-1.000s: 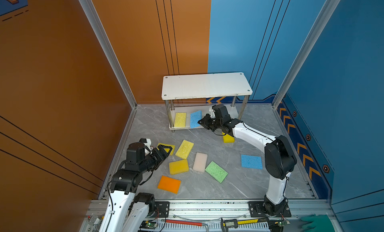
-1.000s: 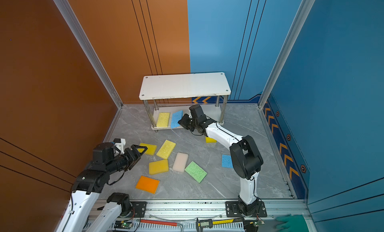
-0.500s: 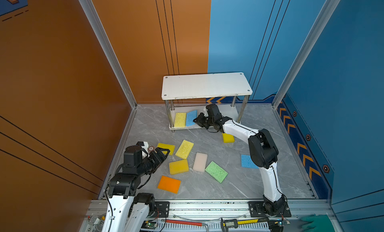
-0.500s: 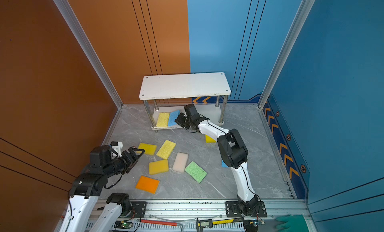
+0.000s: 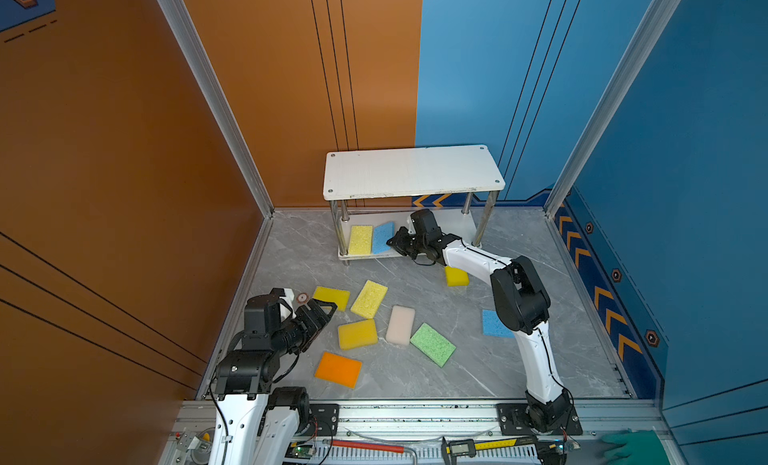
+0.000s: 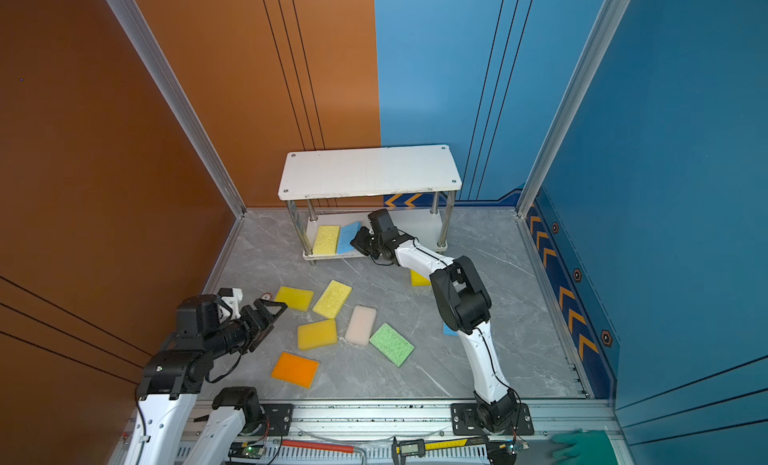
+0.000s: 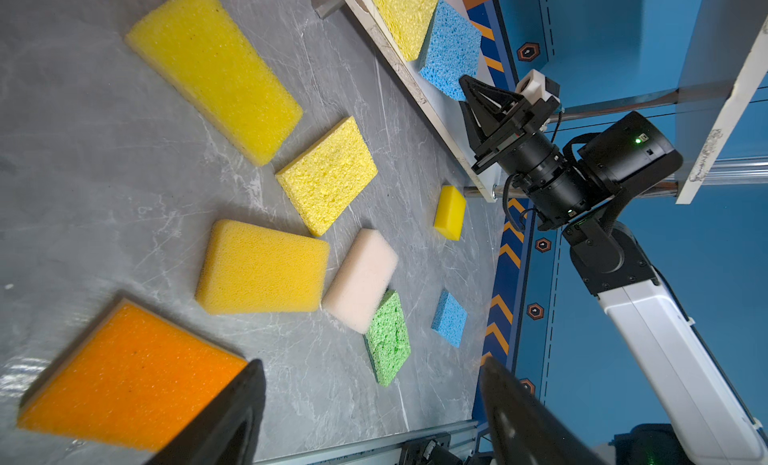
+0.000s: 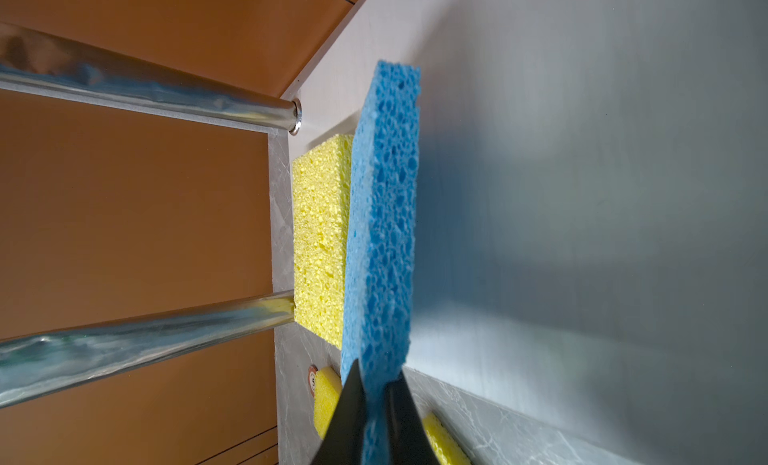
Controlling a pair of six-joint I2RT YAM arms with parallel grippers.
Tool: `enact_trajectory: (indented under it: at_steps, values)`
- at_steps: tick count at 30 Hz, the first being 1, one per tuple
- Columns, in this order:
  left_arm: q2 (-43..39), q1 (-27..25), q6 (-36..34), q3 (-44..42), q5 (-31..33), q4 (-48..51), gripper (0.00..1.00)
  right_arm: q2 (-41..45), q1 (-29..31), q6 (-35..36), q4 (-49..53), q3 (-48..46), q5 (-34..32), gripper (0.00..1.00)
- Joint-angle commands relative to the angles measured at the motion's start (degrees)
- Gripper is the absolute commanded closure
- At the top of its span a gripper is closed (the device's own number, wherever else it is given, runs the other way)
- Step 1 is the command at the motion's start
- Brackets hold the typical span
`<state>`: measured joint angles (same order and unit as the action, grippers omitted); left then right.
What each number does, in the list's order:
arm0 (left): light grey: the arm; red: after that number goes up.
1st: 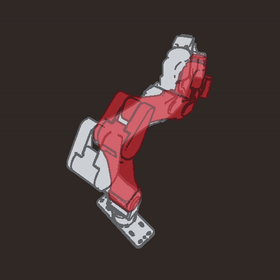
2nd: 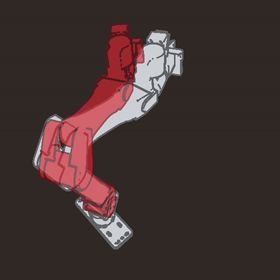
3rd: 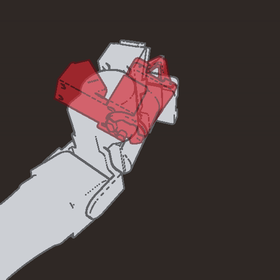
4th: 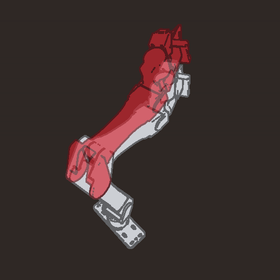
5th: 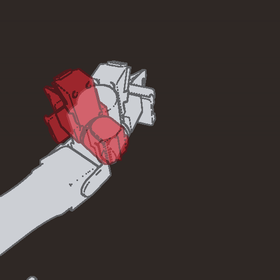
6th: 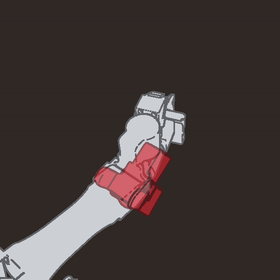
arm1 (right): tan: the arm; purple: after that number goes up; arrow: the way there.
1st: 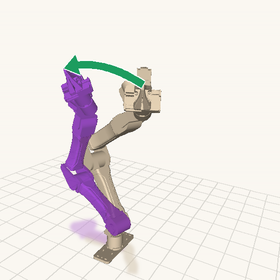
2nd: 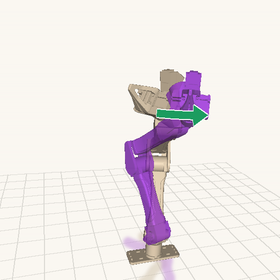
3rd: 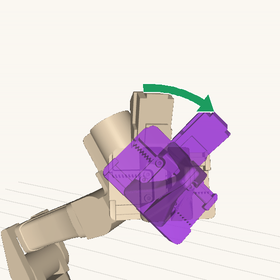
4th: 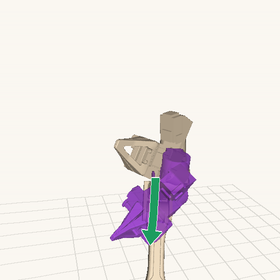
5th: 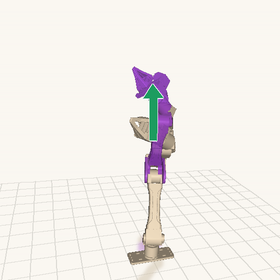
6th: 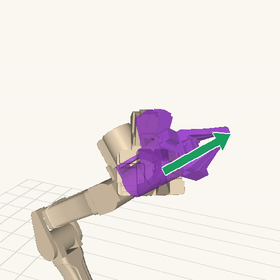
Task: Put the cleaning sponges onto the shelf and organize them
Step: 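Lower the blue sponge onto the lower shelf beside the yellow sponge, release, then withdraw the right gripper from the shelf toward the robot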
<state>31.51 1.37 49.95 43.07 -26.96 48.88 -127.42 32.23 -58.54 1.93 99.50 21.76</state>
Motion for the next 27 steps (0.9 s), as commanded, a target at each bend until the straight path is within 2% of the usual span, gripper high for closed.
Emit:
enact_trajectory:
  at_steps: [1,5,9,18,26,27]
  values:
    - [0.36,0.73,-1.70,0.62,-1.66,0.94,0.18,-1.26,-0.41,0.31,0.44,1.40,-0.67,0.82]
    - [0.55,1.17,-1.76,0.53,-1.78,0.93,0.18,-1.43,-0.46,0.36,0.70,1.16,-0.57,0.59]
    - [0.53,1.60,-1.70,0.52,-1.91,0.83,0.18,-1.19,-0.24,1.10,1.54,1.18,-0.83,0.46]
    - [0.69,2.50,-1.96,0.32,-2.66,0.82,0.18,-1.08,0.73,7.07,8.92,3.00,-3.26,0.36]
    - [0.46,3.18,-2.34,0.08,-3.53,0.85,0.18,-1.61,1.76,14.72,16.78,7.61,-6.63,0.33]
    - [0.46,3.25,-2.32,-0.04,-3.65,0.83,0.18,-1.74,2.03,16.29,18.72,8.57,-7.30,0.30]
